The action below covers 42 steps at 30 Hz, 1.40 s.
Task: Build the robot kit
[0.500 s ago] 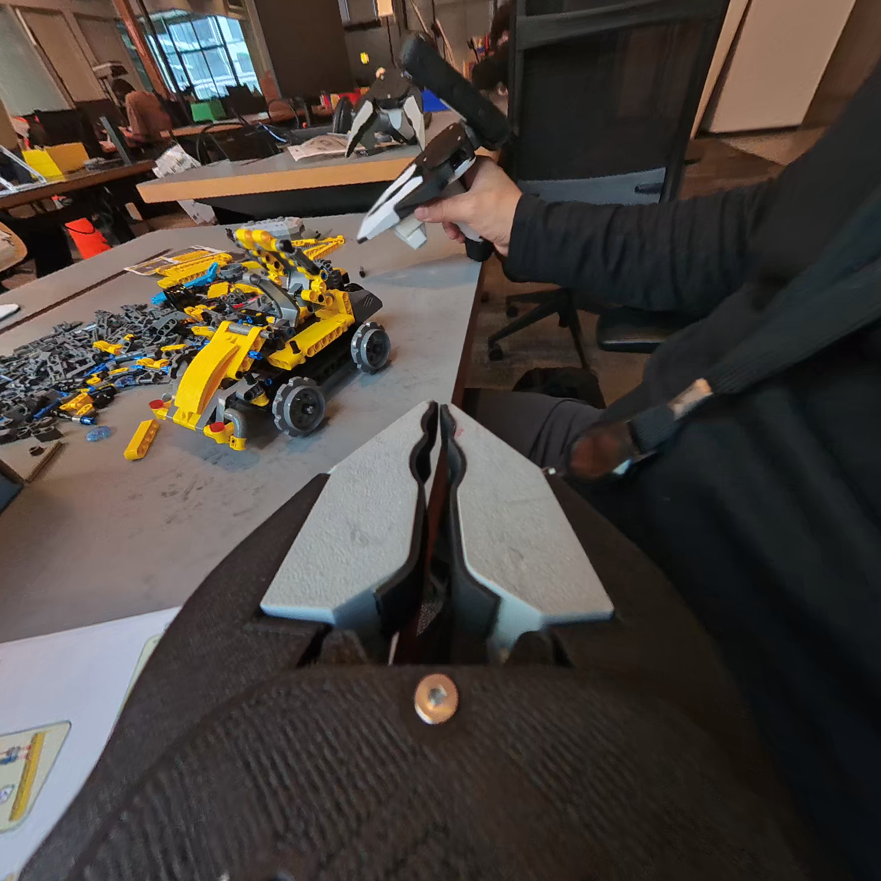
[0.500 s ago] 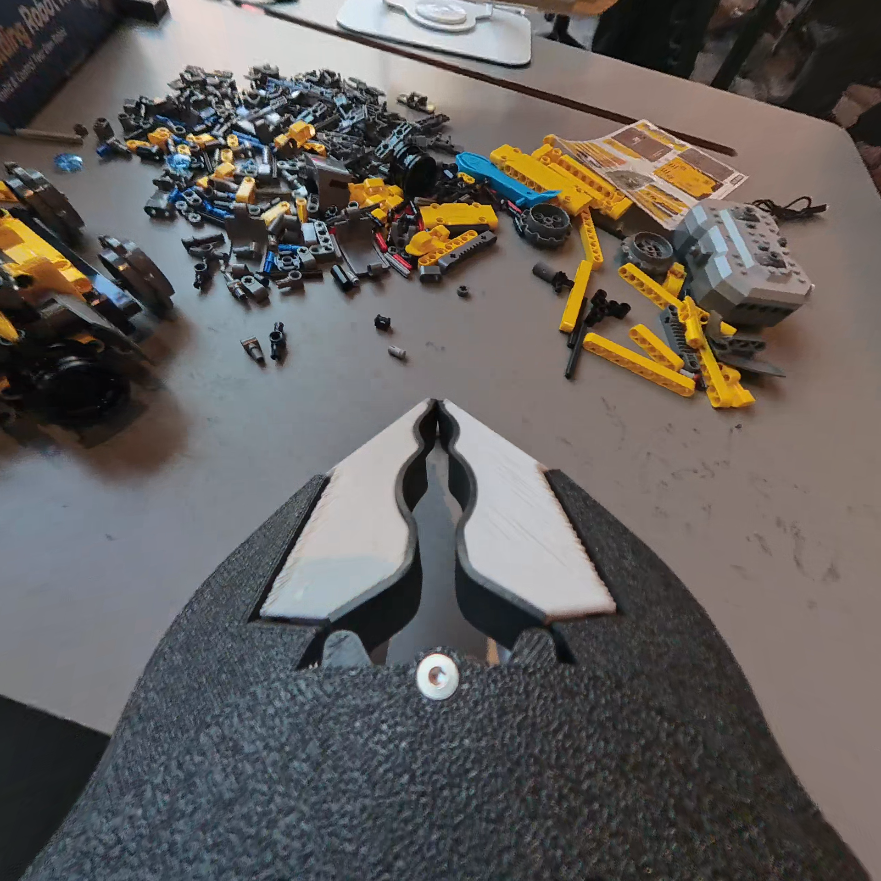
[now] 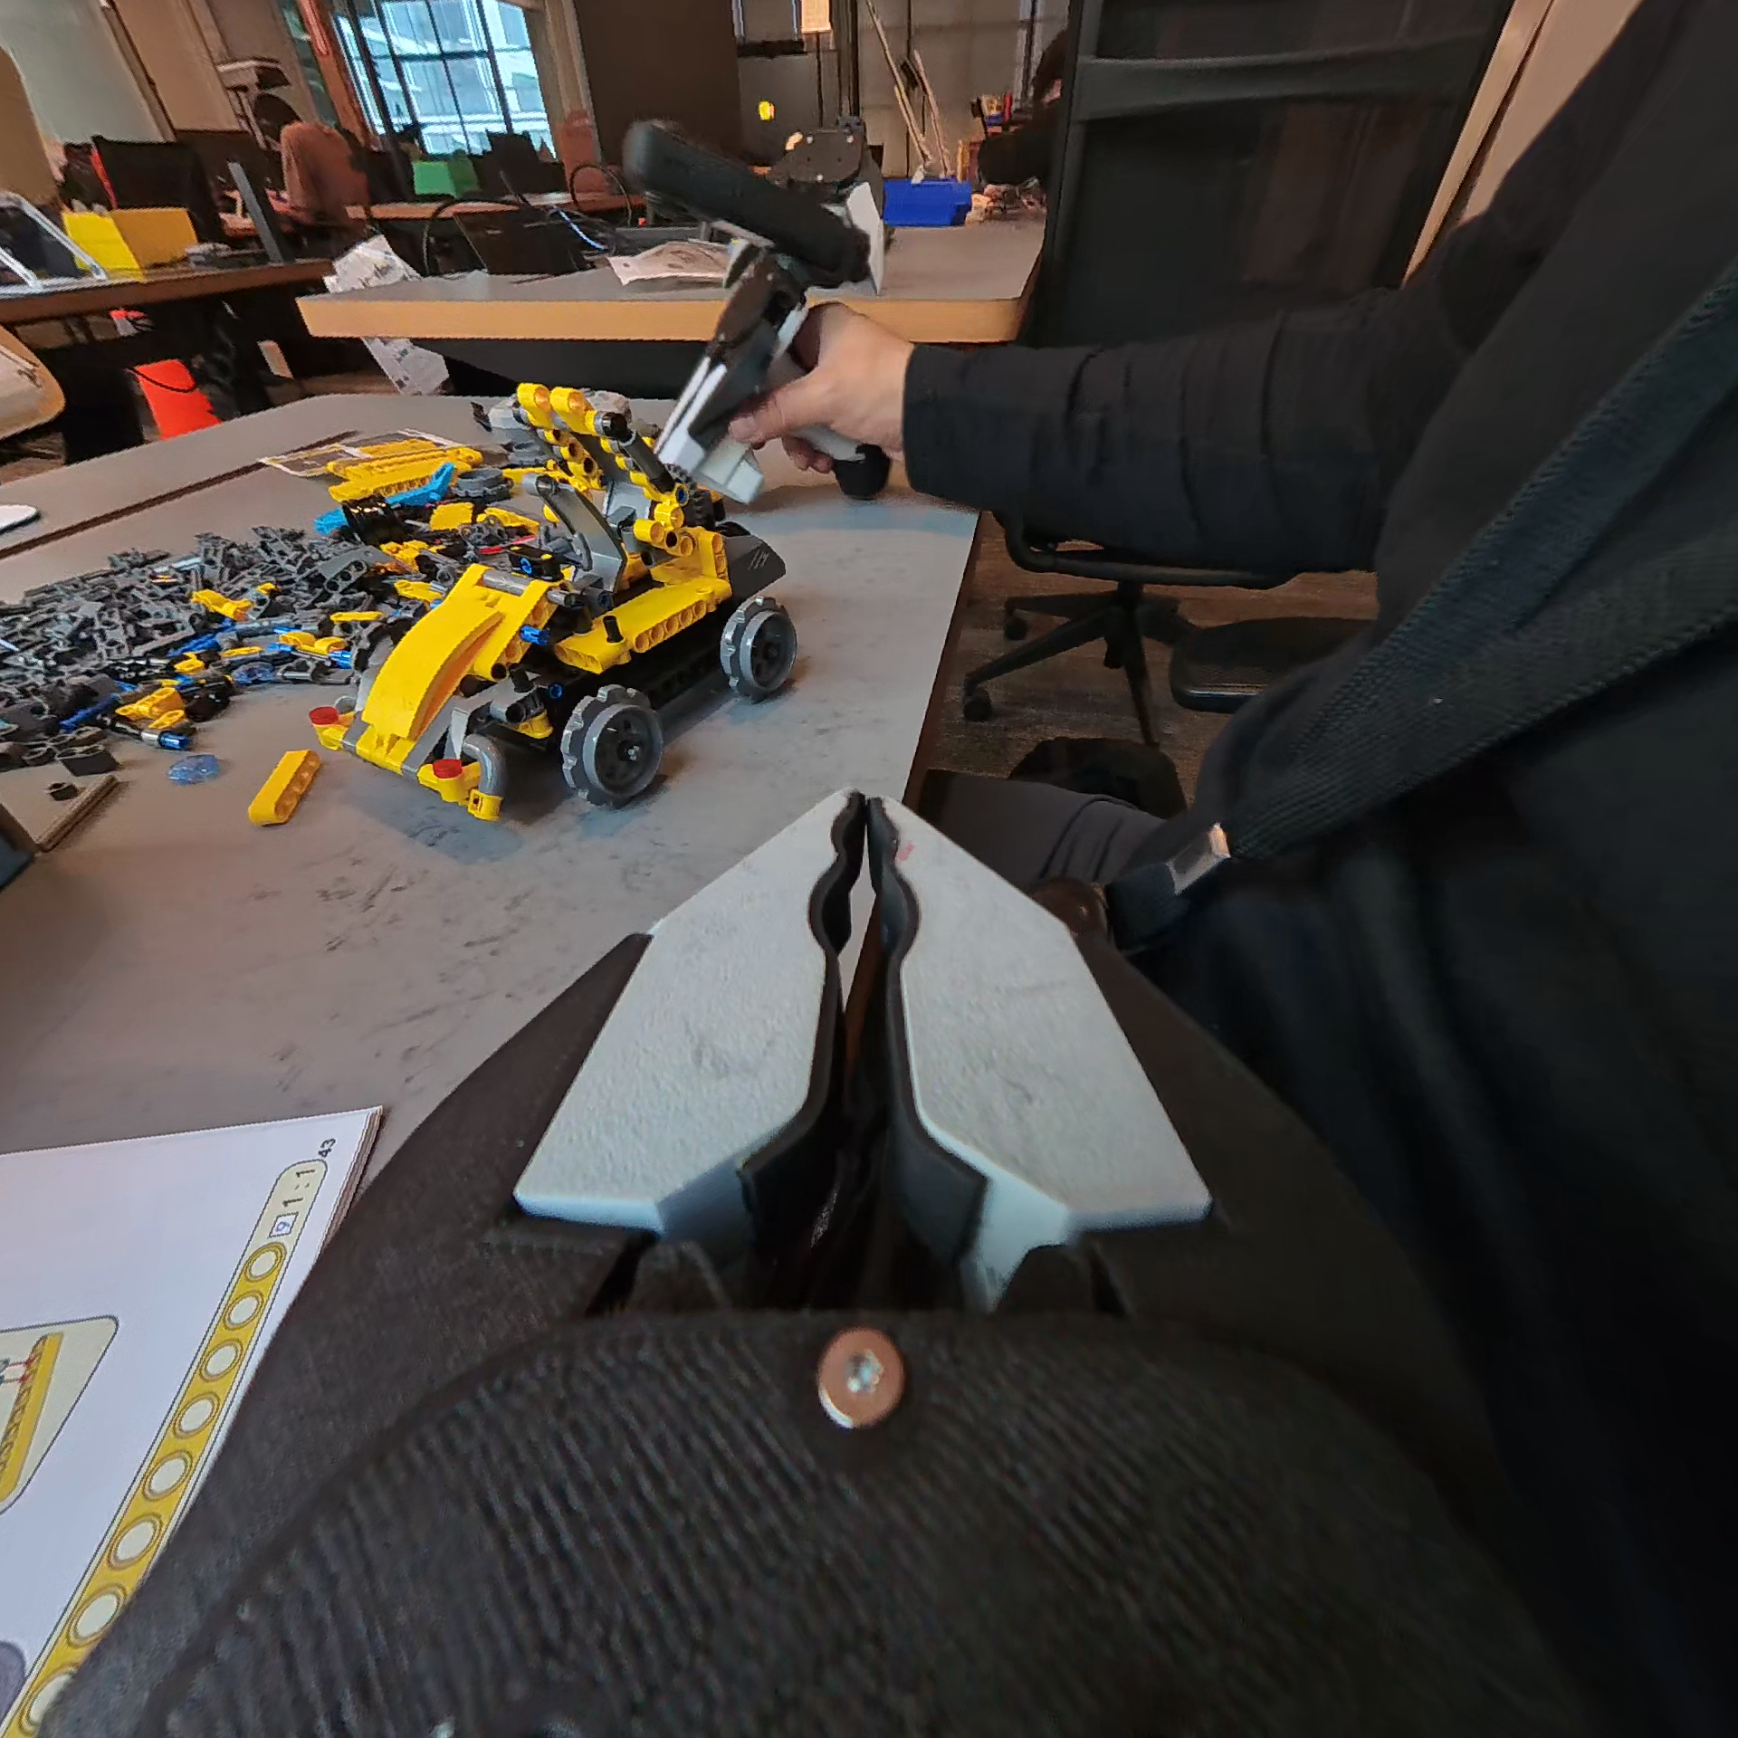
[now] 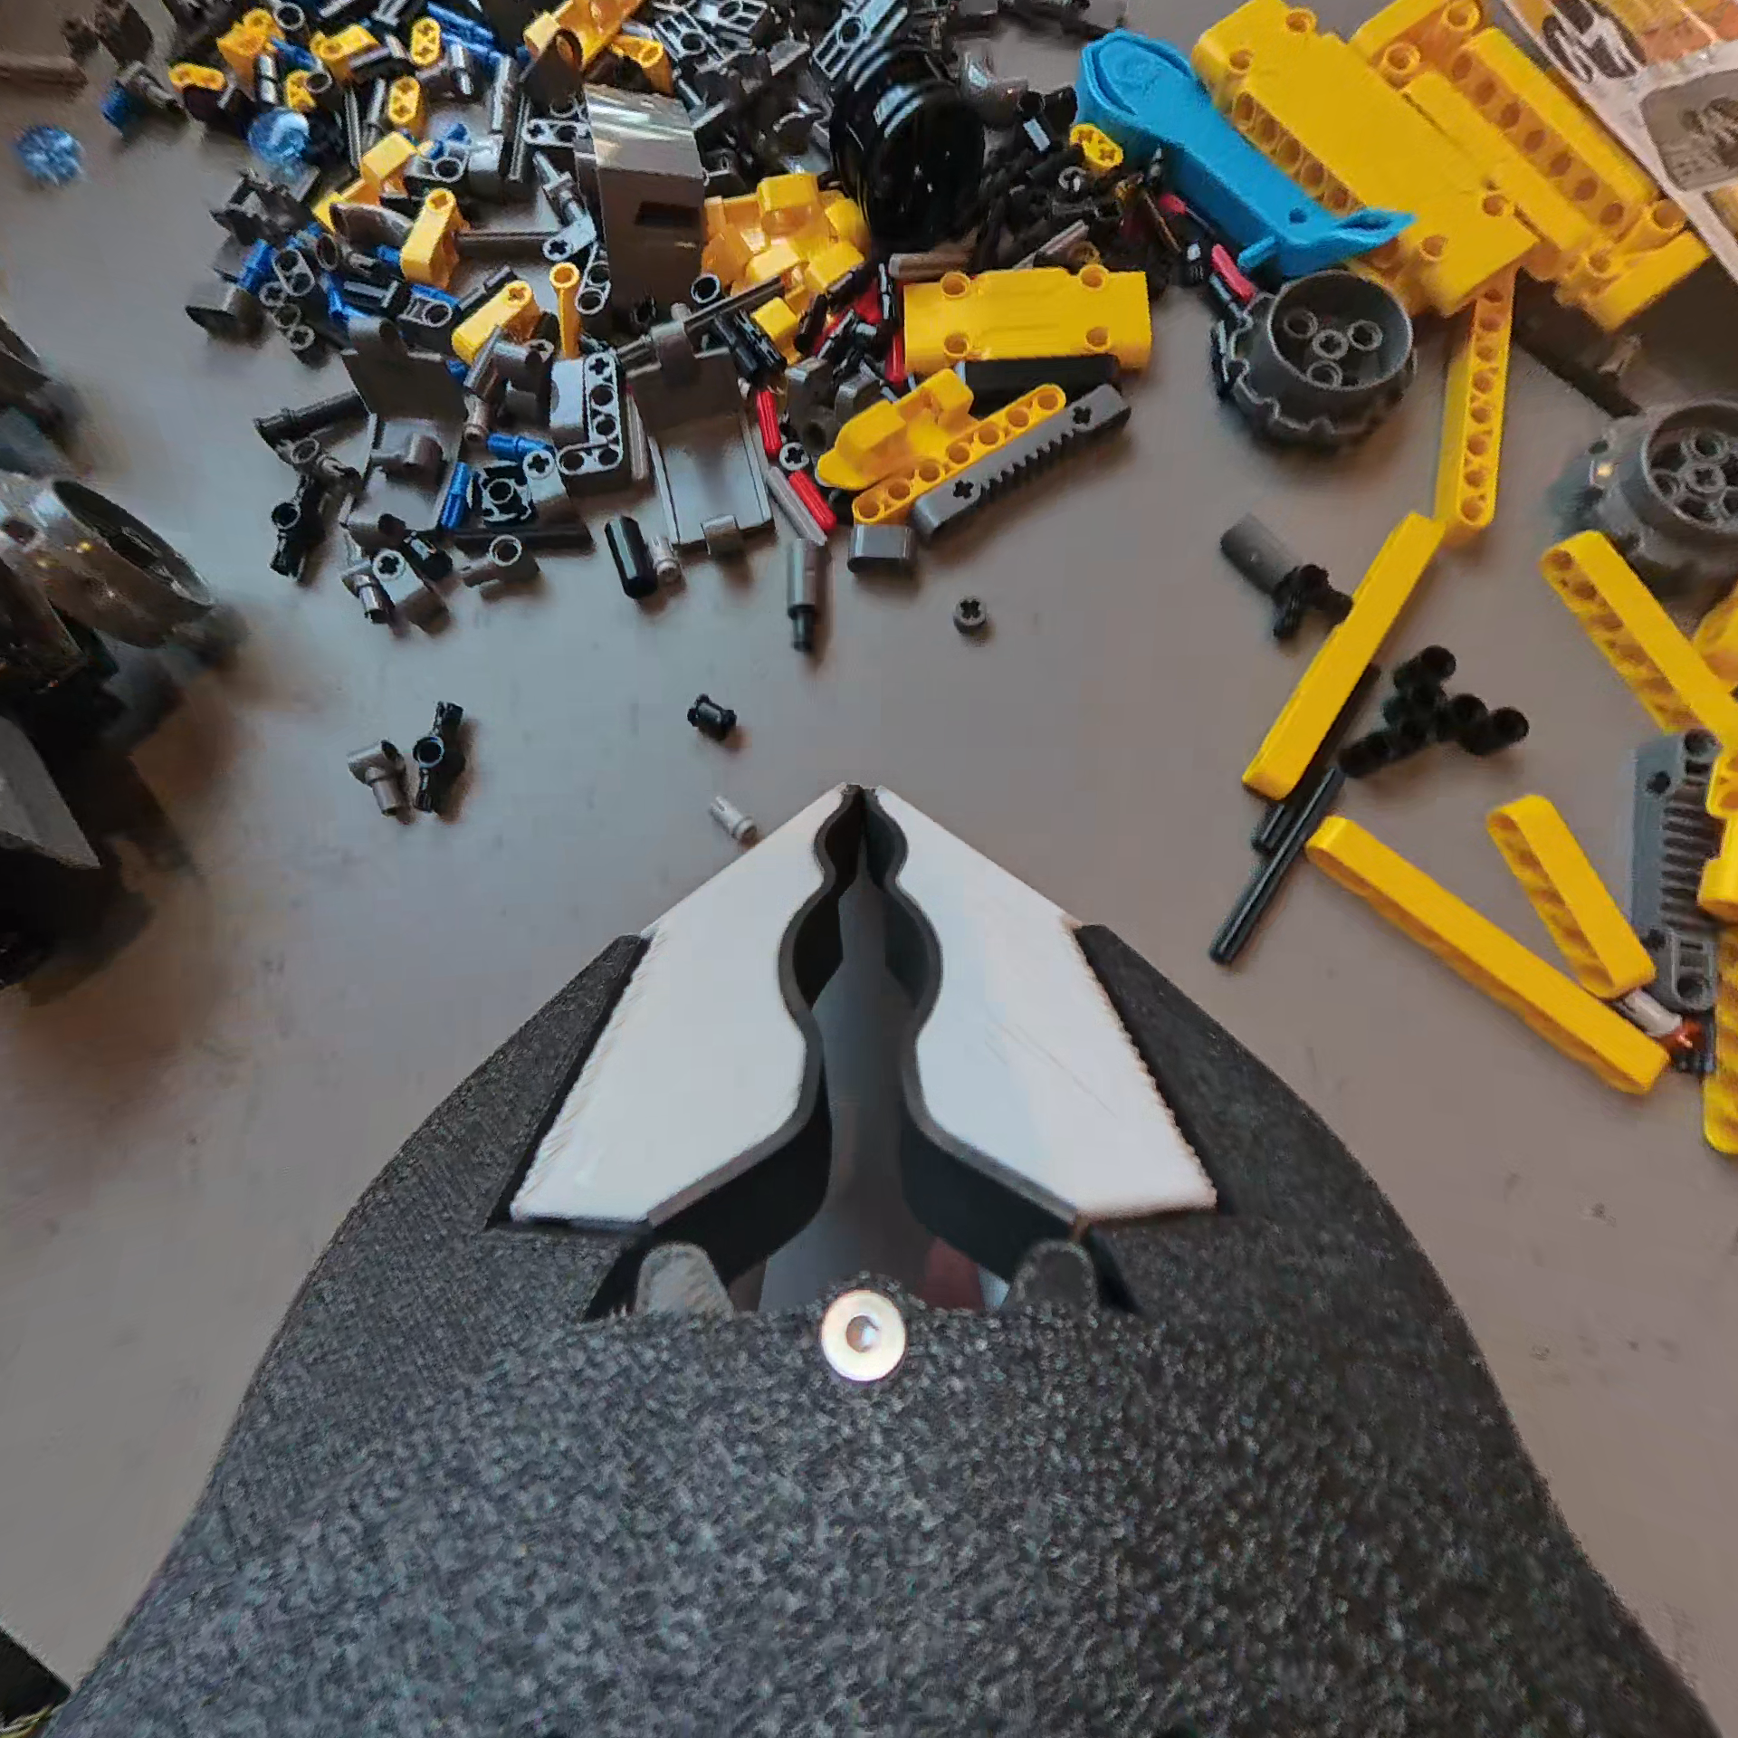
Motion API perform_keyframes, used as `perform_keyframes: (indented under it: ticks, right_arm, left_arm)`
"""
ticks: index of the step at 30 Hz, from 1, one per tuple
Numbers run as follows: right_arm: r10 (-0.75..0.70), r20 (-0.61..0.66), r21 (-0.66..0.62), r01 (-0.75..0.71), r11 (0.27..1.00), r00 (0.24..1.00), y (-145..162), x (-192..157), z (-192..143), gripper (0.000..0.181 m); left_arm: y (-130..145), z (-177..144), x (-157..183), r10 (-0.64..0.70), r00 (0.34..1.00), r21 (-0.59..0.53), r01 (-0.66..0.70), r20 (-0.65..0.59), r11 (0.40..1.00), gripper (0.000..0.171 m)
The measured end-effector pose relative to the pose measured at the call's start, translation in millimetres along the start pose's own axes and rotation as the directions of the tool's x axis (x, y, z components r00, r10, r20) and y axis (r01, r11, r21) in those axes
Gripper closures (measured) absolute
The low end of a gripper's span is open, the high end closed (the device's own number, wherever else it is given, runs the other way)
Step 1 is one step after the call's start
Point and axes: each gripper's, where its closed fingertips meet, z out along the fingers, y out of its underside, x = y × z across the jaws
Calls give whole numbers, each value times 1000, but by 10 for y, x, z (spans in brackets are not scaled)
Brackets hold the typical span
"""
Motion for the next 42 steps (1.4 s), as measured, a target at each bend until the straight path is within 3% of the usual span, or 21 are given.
perform_keyframes:
  ticks: [3, 6, 9, 11, 17, 20, 23, 25, 28, 31, 34, 39, 42]
  right_arm:
    - [-6, 51, 60, 3, 998, 999, -143, -151, -101, 176]
    - [-62, 225, 139, 31, 990, 972, -223, -663, -204, 165]
    - [-208, 208, 80, 195, 977, 956, -42, -924, -53, 165]
    - [-267, 163, 51, 262, 964, 950, -24, -915, 76, 169]
    - [-243, 83, 77, 237, 969, 966, -384, -622, 319, 172]
    - [-221, 36, 190, 210, 959, 975, -561, -570, 172, 172]
    - [-161, -75, 194, 173, 966, 984, -468, -331, 24, 168]
    - [-128, -16, 183, 129, 975, 992, -341, -366, -22, 163]
    - [-198, 253, 183, 155, 971, 947, -195, -892, -133, 160]
    - [-292, 312, 137, 261, 955, 904, -64, -1156, -83, 160]
    - [-349, 323, 70, 346, 936, 880, -31, -1225, 98, 179]
    - [-324, 89, 61, 320, 946, 942, -387, -741, 395, 181]
    - [-291, 114, 189, 267, 945, 950, -618, -824, 322, 181]
  left_arm:
    - [-9, -8, -8, -1, 1000, 9, 1, 8, 1000, 171]
    - [-26, -18, -23, -19, 1000, 22, 19, 10, 1000, 171]
    - [-23, -18, -22, -27, 1000, 22, 27, 6, 999, 171]
    - [-14, -13, -15, -17, 1000, 17, 17, 9, 1000, 171]
    - [22, 10, 0, 3, 1000, -4, -3, 12, 1000, 171]
    - [34, -2, -3, -2, 1000, -2, 2, 16, 1000, 171]
    - [65, -15, -16, -18, 1000, -8, 18, 22, 1000, 171]
    - [64, -22, -26, -27, 999, -2, 27, 26, 1000, 171]
    - [60, -28, -30, -36, 999, 3, 36, 24, 999, 171]
    - [69, -20, -31, -34, 999, -1, 34, 26, 999, 171]
    - [80, 1, -16, -29, 999, -8, 29, 20, 1000, 171]
    - [89, 16, -5, -20, 1000, -15, 20, 18, 1000, 171]
    - [67, -1, -8, -34, 999, 0, 34, 11, 999, 171]
